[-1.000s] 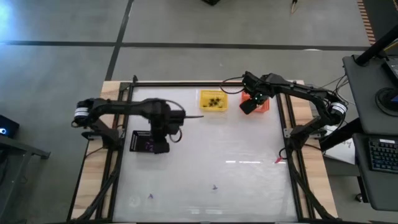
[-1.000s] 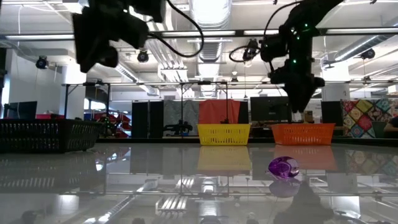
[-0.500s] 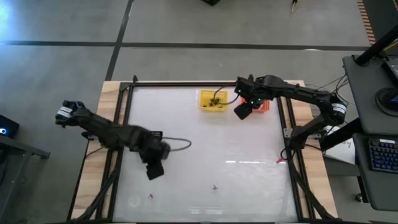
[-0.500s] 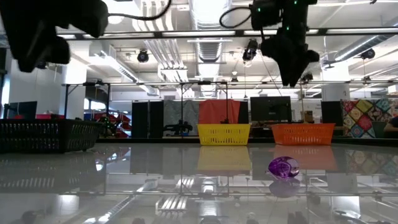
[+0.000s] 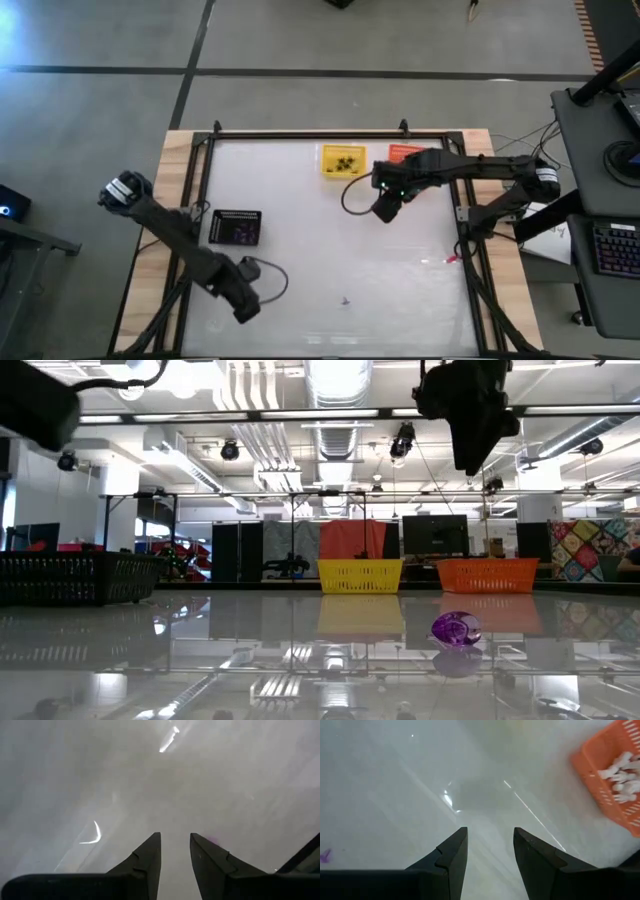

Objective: Sort Halloween decoration
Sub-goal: Put the purple witch hat toy into the black bin

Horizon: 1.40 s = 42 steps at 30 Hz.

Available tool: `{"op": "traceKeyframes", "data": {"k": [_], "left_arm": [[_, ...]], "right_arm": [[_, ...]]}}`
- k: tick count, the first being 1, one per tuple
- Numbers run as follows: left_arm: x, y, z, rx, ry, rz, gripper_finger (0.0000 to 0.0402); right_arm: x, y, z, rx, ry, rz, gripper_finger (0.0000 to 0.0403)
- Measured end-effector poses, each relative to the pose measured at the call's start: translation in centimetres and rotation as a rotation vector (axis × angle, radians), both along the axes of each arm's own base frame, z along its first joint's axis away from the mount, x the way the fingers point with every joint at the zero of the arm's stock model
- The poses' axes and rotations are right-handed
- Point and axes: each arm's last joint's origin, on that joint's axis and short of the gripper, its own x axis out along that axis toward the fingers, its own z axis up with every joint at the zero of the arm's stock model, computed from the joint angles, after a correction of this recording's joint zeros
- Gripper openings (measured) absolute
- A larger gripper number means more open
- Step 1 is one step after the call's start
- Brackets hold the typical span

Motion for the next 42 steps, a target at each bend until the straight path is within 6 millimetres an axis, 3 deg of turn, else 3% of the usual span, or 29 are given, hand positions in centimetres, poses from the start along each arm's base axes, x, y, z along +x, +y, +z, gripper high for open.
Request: {"op": "traceKeyframes", "data": {"k": [6,18,26,33,42], "left_arm": [[-0.6,-2.8,-1.9,-0.018,0.002,-0.028,0.0086],[0.2,-5.0,-2.9,-0.057,0.014,-0.039,0.0086],[0.1,-5.3,-4.7,-0.021,0.091,-0.046,0.0086],[0.3,-5.5,-5.0,-0.013,0.088,-0.052,0.0081],[0.3,-5.5,-5.1,-0.011,0.076,-0.07,0.002]], "right_arm": [[0.2,1.5,0.0,0.012,-0.007,0.0,0.015],[0.2,3.2,0.0,0.023,-0.012,0.006,0.0148],[0.2,3.6,0.0,0.024,-0.014,0.023,0.015],[0.2,3.6,0.0,0.023,-0.014,0.023,0.0146],[0.3,3.6,0.0,0.021,-0.017,0.025,0.0146]]}}
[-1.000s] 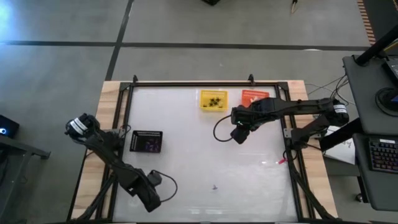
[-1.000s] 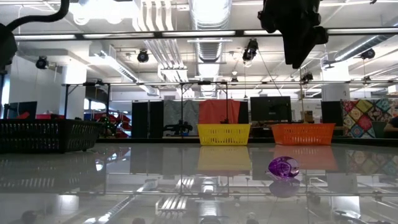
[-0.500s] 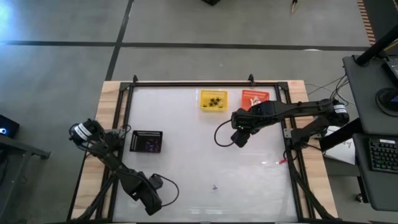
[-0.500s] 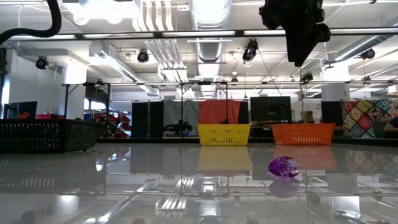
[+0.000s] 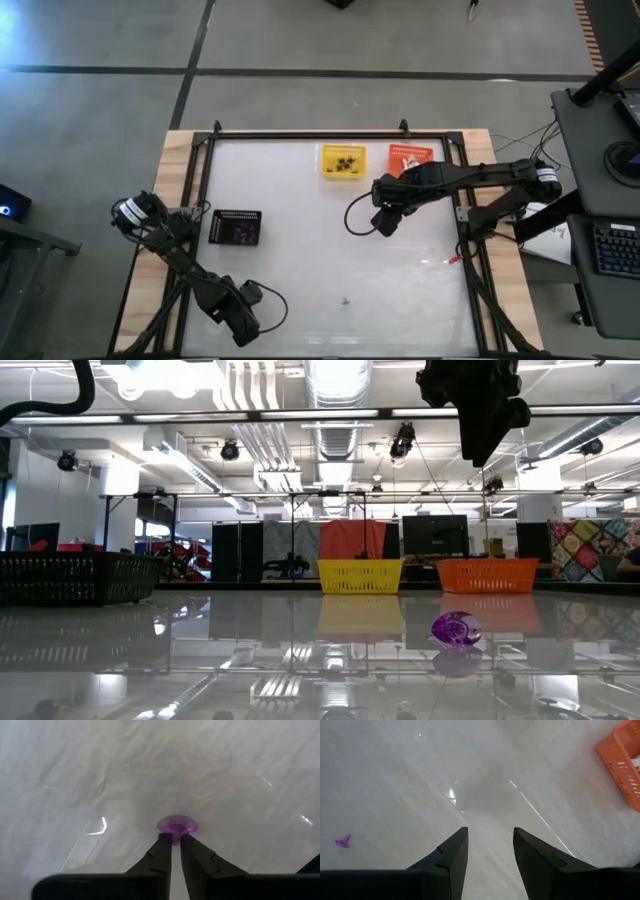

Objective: Sort Halloween decoration
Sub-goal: Put the purple witch hat toy into the black bin

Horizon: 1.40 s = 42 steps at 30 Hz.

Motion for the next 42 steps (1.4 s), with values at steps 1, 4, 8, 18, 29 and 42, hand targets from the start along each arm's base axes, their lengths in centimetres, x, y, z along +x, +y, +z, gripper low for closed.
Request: {"op": "traceKeyframes", "data": {"k": [1,4,8,18,29,42], "left_arm": [[0.0,0.0,0.0,0.0,-0.001,0.0,0.0012],[0.0,0.0,0.2,-0.005,-0.008,-0.005,0.0004],[0.3,-0.3,0.8,-0.022,-0.044,-0.019,0.0001],[1.0,-0.5,3.8,-0.012,-0.149,-0.044,0.0],[-0.8,4.0,8.6,0.214,-0.148,0.055,0.0001],[-2.7,12.2,12.3,0.466,-0.071,0.203,0.0]], "right_arm": [[0.0,0.0,0.0,0.0,0.0,0.0,0.0146],[0.0,0.0,0.0,0.0,0.0,0.0,0.0146],[0.0,0.0,0.0,-0.001,0.0,0.0,0.0146],[0.0,0.0,0.0,-0.026,-0.001,-0.003,0.0146],[0.1,1.6,0.0,-0.02,-0.024,0.045,0.0146],[0.6,2.4,0.2,-0.014,-0.079,0.067,0.0146]]}}
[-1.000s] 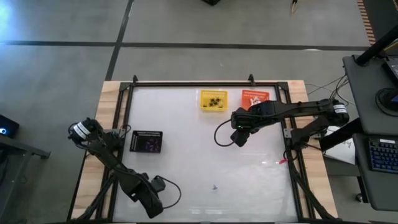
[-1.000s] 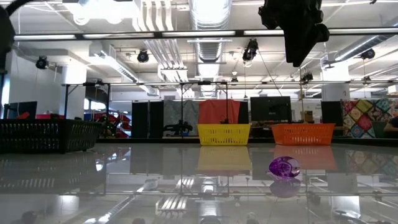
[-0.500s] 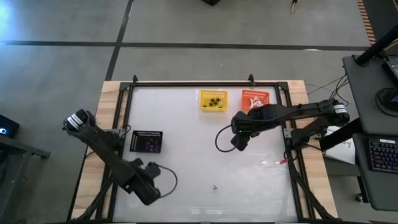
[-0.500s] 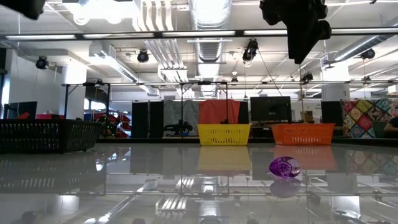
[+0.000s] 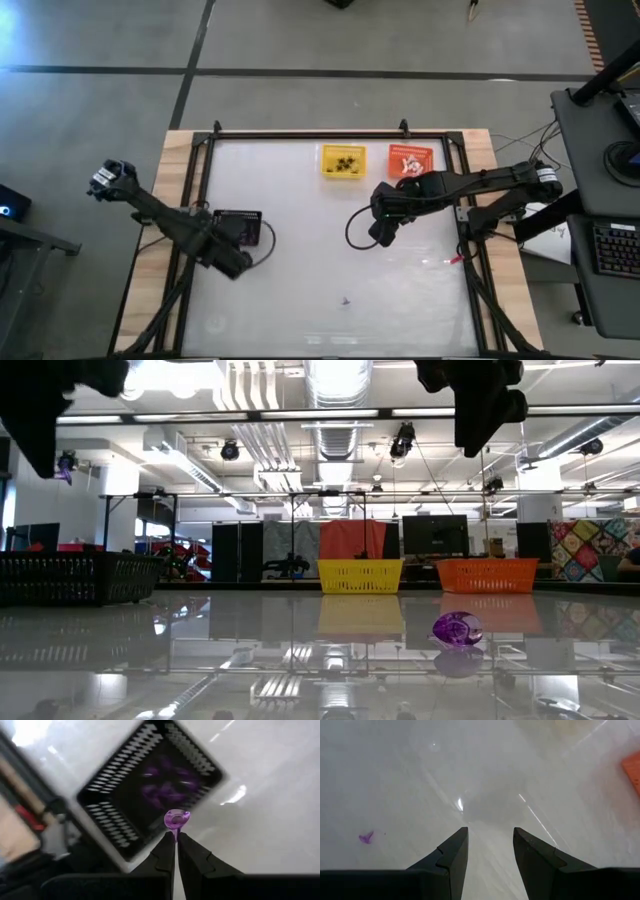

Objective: Sort Halloween decoration
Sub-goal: Put the purple witch hat toy into the black bin

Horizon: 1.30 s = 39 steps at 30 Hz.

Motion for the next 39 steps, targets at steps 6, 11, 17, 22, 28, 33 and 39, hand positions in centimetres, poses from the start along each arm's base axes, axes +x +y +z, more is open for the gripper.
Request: {"op": "traceKeyframes", "data": {"k": [6,11,17,22,28,33,39], "left_arm": [[-0.6,2.8,-0.9,0.006,0.026,0.045,0.0],[-1.5,4.1,-2.2,-0.001,0.014,0.079,0.0],[-2.0,4.7,-4.2,-0.032,-0.049,0.102,0.0],[-1.5,4.6,-5.4,-0.075,-0.136,0.077,0.0],[-1.2,4.9,-5.6,-0.08,-0.152,0.068,0.0023],[-1.0,5.4,-5.6,-0.076,-0.149,0.071,0.0058],[-0.8,5.4,-5.5,-0.091,-0.168,0.079,0.0092]], "right_arm": [[0.0,0.0,0.0,0.0,-0.002,0.0,0.0146],[0.0,0.1,0.0,0.0,-0.002,0.004,0.0146],[0.0,0.1,0.0,0.0,-0.003,0.004,0.0146],[0.0,0.1,0.0,0.001,-0.004,0.004,0.0146],[0.1,0.5,0.1,0.005,-0.019,0.017,0.0146],[0.4,1.2,0.2,0.013,-0.055,0.042,0.0146],[0.3,2.6,0.0,0.065,-0.04,0.102,0.0146]]}}
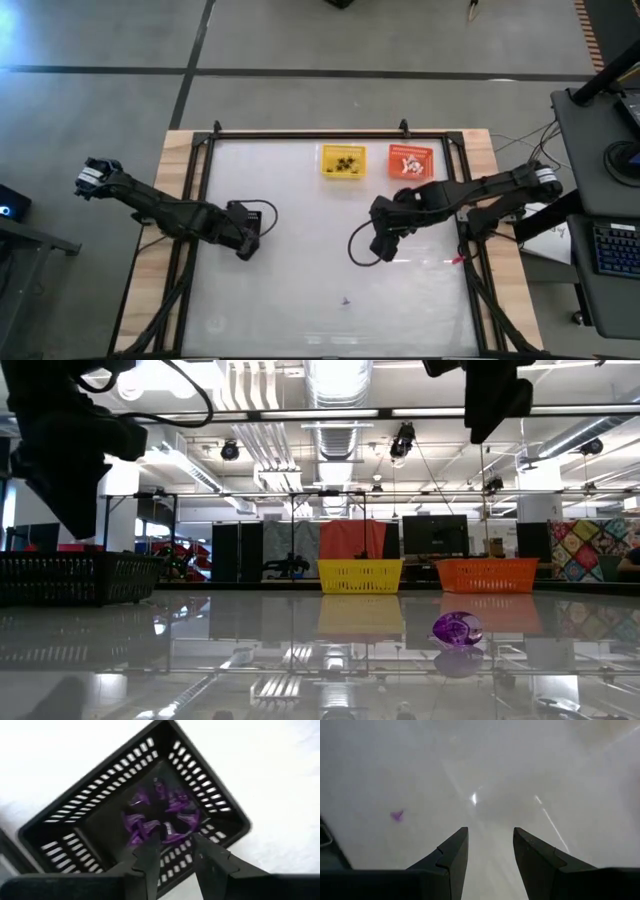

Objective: Sort Halloween decoration
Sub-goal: Put the purple witch hat toy into the black bin

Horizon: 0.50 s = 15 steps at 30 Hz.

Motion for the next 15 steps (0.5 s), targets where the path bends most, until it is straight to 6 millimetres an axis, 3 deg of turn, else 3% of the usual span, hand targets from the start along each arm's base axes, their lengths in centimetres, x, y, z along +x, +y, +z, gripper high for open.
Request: {"op": "traceKeyframes", "data": {"k": [5,15], "left_arm": [[0.5,-0.2,0.1,-0.021,-0.056,0.004,0.0097],[0.9,-0.3,0.1,-0.027,-0.093,-0.002,0.0097]], "right_arm": [[0.8,2.1,-0.7,0.034,-0.035,0.077,0.0146],[3.3,7.2,-4.0,0.011,-0.1,0.314,0.0146]]}}
